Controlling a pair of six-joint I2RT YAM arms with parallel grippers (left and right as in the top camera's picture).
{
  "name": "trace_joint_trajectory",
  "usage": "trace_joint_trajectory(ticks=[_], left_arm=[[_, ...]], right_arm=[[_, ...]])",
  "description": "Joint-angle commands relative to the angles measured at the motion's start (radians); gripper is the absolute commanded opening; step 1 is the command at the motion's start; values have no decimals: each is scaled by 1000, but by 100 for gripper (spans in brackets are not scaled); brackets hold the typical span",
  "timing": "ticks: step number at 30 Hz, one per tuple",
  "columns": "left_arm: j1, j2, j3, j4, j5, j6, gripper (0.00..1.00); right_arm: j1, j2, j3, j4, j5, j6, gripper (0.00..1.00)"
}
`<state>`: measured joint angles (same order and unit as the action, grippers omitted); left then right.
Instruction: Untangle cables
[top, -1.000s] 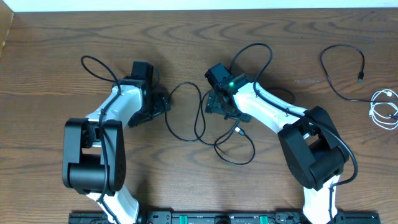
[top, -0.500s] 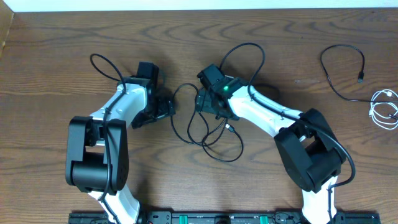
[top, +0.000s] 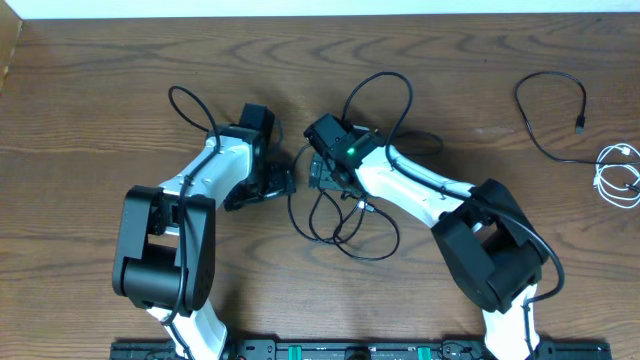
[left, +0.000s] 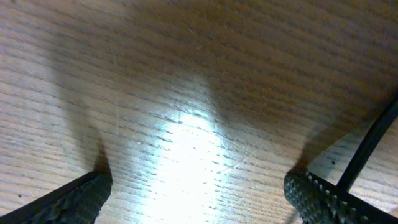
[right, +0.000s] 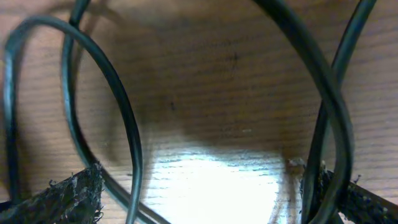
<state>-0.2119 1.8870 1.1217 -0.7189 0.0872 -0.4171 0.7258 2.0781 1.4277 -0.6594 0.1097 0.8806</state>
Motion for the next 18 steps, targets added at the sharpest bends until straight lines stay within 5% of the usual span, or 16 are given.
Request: trace_joint_trajectory(ticks=[1,18], left_arm=[[-21,100,-75,-10,162,16,98],[-21,100,-75,-9,167,16,98]], right_arm=[[21,59,8,-12,19,-7,99],[-50,67,31,-99,-189,-227,99]])
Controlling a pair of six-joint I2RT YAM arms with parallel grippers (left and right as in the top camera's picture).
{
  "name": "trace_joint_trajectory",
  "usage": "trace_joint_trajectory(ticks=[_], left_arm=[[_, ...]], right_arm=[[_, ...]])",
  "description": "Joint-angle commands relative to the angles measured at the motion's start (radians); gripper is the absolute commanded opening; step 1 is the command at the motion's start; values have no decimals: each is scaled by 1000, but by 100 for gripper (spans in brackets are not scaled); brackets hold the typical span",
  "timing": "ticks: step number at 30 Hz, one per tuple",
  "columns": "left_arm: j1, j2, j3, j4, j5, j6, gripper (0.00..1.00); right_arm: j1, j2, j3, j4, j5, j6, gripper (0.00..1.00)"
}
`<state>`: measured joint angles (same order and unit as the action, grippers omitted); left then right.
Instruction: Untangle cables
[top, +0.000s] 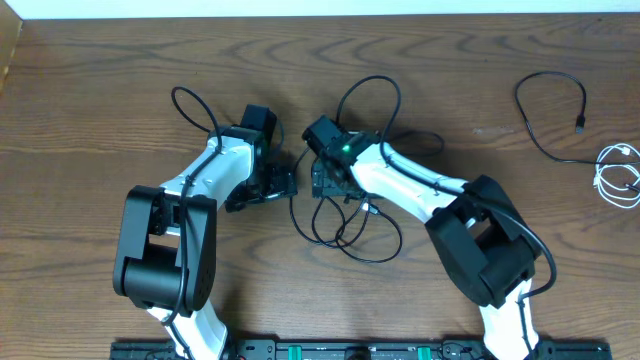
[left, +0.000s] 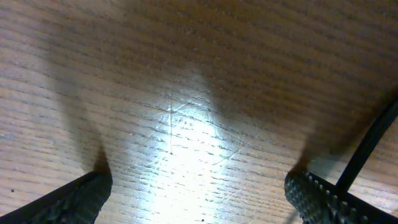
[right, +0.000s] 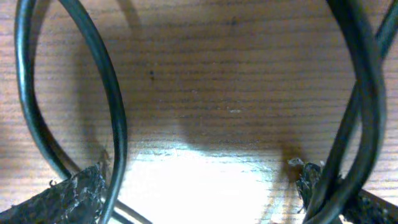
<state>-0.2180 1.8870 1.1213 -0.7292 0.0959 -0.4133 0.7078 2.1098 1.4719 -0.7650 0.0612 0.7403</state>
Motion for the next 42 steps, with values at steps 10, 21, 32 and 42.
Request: trace_joint_trajectory(ticks=[10,21,32,42], left_arm=[[-15,100,-74,10,158,13,98],[-15,100,-74,16,158,13,98],[-15,100,-74,16,157,13,98],[-15,100,-74,16,154,13,98]], right_arm=[[-74,35,-11,16,-334,-316,99],[19,35,-12,5,-286,-439,99],[76,35,-15,-18,-101,-439,93],[78,35,-27,-31,-64,-439,83]])
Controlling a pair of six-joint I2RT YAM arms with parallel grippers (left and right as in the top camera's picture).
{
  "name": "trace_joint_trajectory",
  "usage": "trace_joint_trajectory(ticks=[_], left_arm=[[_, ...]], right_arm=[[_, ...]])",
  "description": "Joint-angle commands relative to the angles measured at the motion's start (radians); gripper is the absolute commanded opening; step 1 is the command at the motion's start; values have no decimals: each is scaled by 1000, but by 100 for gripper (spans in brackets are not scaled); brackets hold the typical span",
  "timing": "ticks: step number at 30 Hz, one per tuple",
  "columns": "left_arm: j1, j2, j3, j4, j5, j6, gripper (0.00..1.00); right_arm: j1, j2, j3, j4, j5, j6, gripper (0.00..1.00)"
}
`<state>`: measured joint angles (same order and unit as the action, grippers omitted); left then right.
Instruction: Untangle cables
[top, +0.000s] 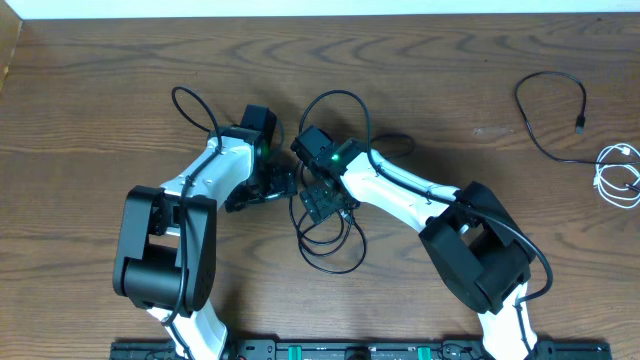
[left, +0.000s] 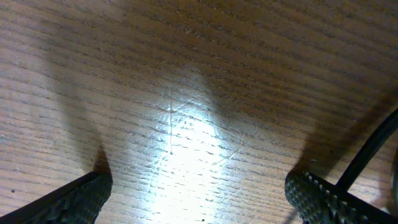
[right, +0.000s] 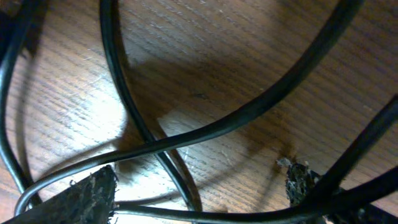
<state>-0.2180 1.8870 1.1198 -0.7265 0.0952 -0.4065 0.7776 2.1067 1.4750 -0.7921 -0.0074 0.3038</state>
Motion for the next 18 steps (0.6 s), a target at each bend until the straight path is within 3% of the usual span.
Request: trace_joint_trajectory(ticks=[1,10,12,18], left_arm=[[-15,100,-73,13,155,6,98],[-15,100,-73,13,155,6,98],[-15,100,-73,13,155,6,98],[-15,100,-73,13,155,6,98]], right_arm=[[8,39,-35,-5,16,-2,82],[7,39,-100,-5,157,-2,74],[6,39,-105,-6,159,-2,67],[6,39,-105,-15,158,-2,33]])
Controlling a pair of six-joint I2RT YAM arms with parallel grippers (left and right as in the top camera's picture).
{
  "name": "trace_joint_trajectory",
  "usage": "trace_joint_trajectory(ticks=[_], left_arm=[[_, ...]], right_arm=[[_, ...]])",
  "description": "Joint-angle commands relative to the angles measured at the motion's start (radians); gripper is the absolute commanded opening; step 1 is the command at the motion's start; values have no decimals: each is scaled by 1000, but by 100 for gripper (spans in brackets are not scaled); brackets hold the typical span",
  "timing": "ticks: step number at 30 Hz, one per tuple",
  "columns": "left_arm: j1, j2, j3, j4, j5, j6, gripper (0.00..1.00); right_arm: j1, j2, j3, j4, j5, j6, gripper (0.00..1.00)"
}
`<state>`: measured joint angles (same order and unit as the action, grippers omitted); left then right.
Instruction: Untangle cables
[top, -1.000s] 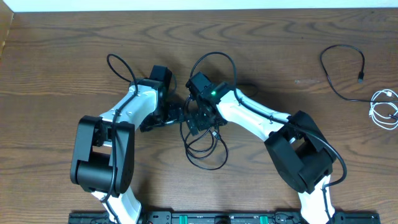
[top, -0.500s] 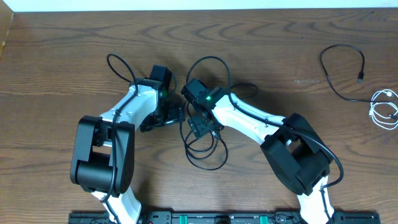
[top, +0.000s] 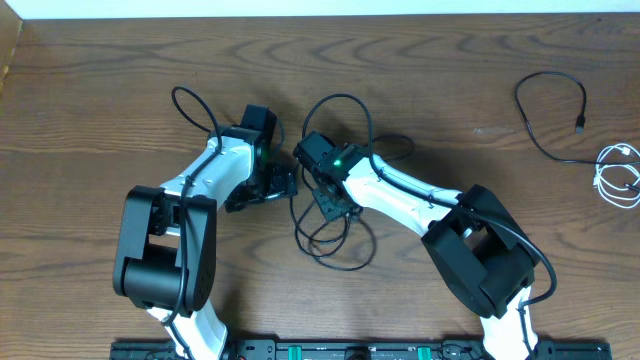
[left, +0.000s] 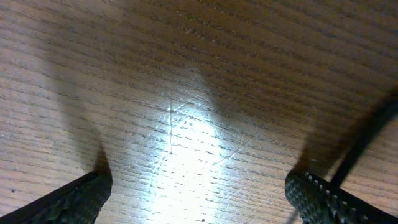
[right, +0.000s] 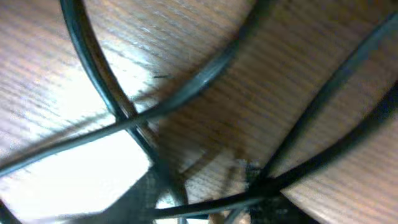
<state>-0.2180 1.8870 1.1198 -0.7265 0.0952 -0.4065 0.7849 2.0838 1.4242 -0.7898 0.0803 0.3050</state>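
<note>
A tangle of black cables lies on the wooden table between my two arms, with one loop reaching up behind the right arm. My left gripper rests low at the tangle's left edge. It is open, and its fingers span bare wood with one black strand just outside the right finger. My right gripper is down in the tangle. In the blurred right wrist view its fingers stand fairly close together, with black strands crossing the gap and wood still showing between them.
A separate black cable curls at the far right of the table, ending in a small plug. A coiled white cable lies at the right edge. A black rail runs along the near edge.
The right gripper's fingers stand much closer together than before, with cable strands between them. The right gripper has shifted slightly right, and the lower loops have shifted with it. The left gripper has not moved.
Both grippers were open and low on the table, the right one at the tangle's upper right. It then stood further left and deeper among the loops, and the upper loop moved left with it. Now its fingers have narrowed around strands. The left gripper stayed open and still.
</note>
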Motion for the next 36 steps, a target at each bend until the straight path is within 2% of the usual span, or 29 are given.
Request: trace_joint_trajectory(ticks=[1,3,7,8,9,15,21,33,36], left_arm=[[-15,100,-73,13,155,6,98],[-15,100,-73,13,155,6,98],[-15,100,-73,16,156,6,98],[-15,100,-73,16,156,6,98],[-15,100,-73,15,156,6,98],[-10,82,-72,-13,160,37,98],[20,-40,-72,-44,160,47,98],[115,-587,-72,-73,154,47,98],[124,-696,-72,-78,100,47,98]], right_arm=[[0,61,-54,-19,70,-3,30],[5,61,-54,-23,67,-3,24],[11,61,-54,-22,68,-4,25],[11,61,-54,-22,67,-3,21],[9,61,-54,-23,67,-3,2],[-19,35,-33,-64,68,-7,1],[-63,-110,-33,-68,67,-61,1],[-158,-393,-33,-15,69,-86,1],[-179,-438,-33,14,59,-92,1]])
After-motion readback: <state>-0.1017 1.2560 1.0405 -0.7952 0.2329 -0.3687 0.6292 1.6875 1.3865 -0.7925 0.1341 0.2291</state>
